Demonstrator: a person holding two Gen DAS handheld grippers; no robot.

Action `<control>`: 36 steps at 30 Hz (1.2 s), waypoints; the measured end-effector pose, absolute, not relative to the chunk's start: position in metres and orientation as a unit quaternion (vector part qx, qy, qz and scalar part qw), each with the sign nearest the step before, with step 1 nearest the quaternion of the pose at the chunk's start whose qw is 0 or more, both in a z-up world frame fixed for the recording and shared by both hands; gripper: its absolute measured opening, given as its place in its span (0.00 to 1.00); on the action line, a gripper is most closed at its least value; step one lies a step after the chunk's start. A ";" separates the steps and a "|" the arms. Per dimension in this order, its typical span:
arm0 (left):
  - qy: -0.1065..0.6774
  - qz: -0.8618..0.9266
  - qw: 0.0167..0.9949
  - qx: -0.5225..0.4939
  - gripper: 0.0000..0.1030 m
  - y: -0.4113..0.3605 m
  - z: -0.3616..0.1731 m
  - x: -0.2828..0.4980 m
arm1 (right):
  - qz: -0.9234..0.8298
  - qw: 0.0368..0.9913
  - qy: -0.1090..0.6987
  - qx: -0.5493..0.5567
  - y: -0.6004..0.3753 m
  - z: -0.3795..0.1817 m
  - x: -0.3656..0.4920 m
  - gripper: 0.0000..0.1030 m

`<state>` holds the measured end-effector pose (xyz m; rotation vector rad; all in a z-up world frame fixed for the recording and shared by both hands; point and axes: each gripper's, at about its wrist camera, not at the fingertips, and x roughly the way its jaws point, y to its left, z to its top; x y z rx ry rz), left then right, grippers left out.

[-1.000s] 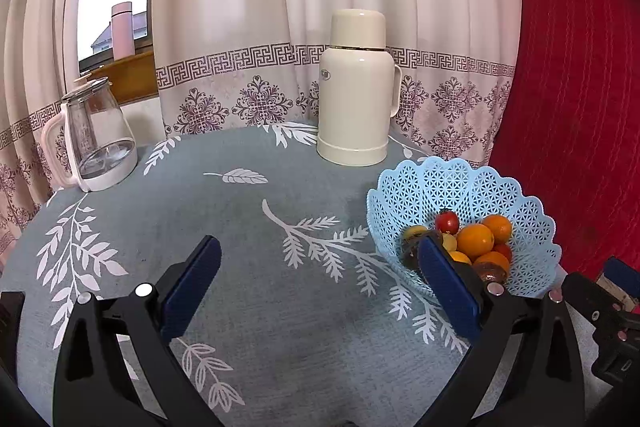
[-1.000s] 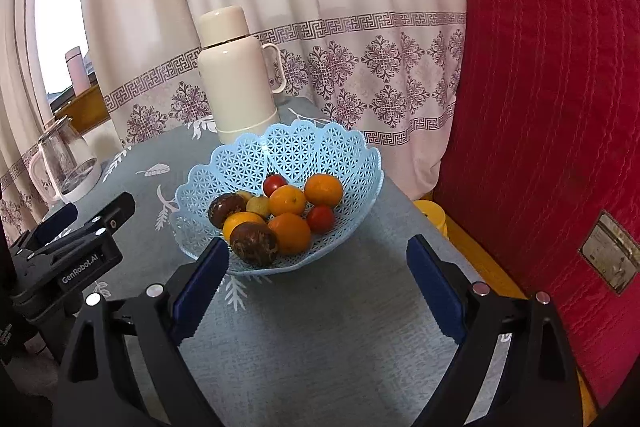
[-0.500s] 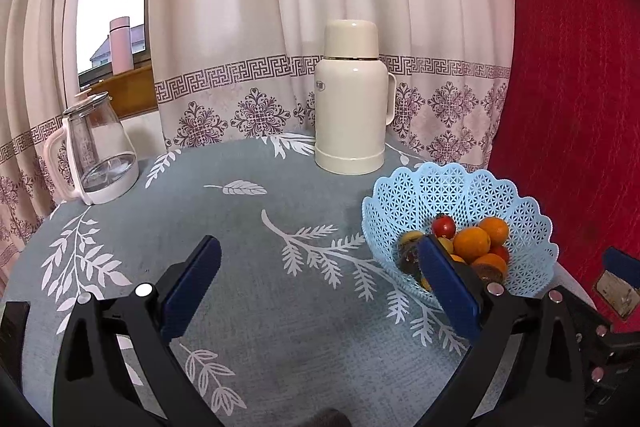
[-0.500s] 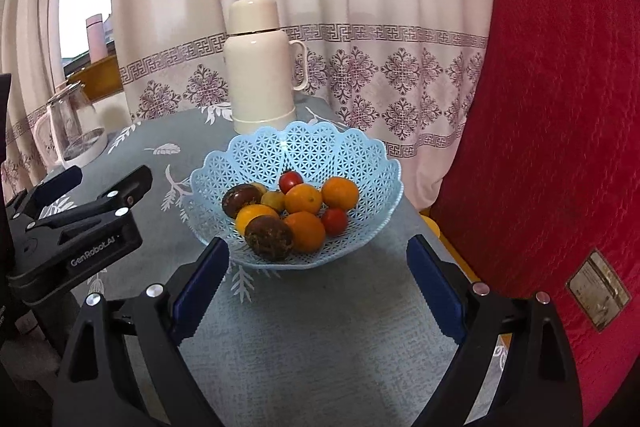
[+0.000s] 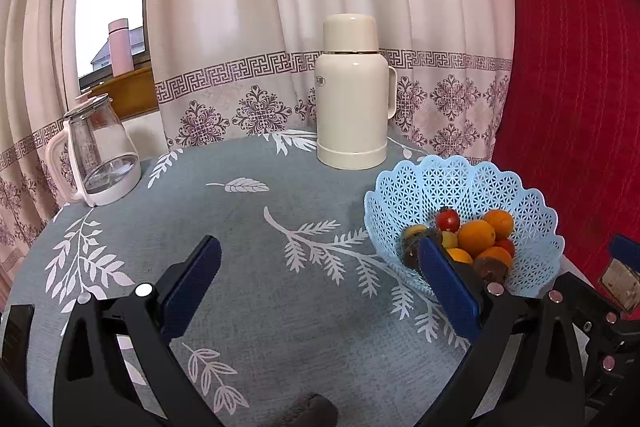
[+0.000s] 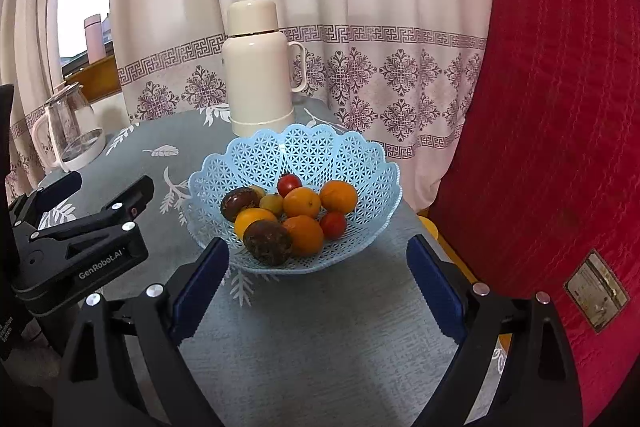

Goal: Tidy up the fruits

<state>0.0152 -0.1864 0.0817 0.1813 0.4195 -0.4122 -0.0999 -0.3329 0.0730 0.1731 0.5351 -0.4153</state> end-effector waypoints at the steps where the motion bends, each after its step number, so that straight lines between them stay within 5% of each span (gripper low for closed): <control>1: 0.206 -0.203 0.953 0.091 0.97 -0.187 0.082 0.015 | -0.203 0.940 0.262 0.084 -0.332 0.073 -0.100 0.87; 36: 0.190 -0.194 0.954 0.125 0.97 -0.196 0.080 0.007 | -0.221 0.935 0.271 0.056 -0.328 0.071 -0.096 0.87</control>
